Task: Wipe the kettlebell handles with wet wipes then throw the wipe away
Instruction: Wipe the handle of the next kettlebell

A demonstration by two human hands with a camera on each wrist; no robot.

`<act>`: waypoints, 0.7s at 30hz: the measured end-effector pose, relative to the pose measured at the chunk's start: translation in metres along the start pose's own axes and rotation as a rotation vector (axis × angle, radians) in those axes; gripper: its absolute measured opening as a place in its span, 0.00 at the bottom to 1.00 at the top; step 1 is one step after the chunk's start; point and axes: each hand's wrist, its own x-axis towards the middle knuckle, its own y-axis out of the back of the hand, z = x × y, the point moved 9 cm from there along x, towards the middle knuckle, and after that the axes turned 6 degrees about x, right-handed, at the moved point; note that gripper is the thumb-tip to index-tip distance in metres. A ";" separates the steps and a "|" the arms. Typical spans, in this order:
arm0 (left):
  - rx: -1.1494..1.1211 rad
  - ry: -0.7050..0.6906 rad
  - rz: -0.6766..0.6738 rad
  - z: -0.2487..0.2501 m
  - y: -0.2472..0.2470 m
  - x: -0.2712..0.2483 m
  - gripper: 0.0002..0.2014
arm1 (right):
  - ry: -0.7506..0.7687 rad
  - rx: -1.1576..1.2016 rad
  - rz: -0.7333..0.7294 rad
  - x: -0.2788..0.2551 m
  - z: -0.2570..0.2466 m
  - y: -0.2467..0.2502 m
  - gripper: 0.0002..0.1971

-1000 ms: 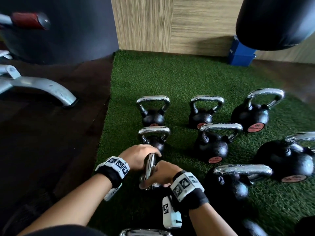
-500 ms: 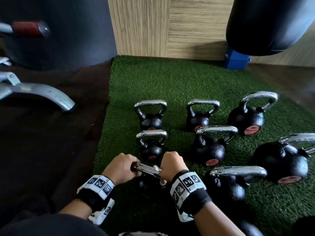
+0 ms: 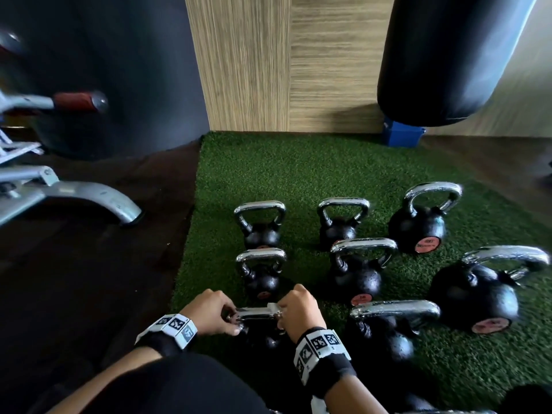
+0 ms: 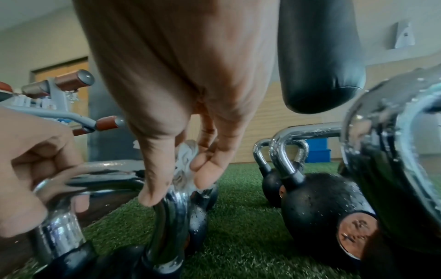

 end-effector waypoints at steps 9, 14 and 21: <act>0.091 0.036 -0.214 -0.013 0.005 -0.006 0.23 | -0.022 0.389 0.102 0.003 0.017 0.047 0.07; 0.043 0.114 -0.180 -0.036 0.026 0.023 0.21 | -0.032 0.452 0.203 0.030 0.017 0.067 0.11; -0.100 0.054 -0.178 -0.064 0.003 0.092 0.32 | -0.112 0.720 0.185 0.083 0.024 0.050 0.08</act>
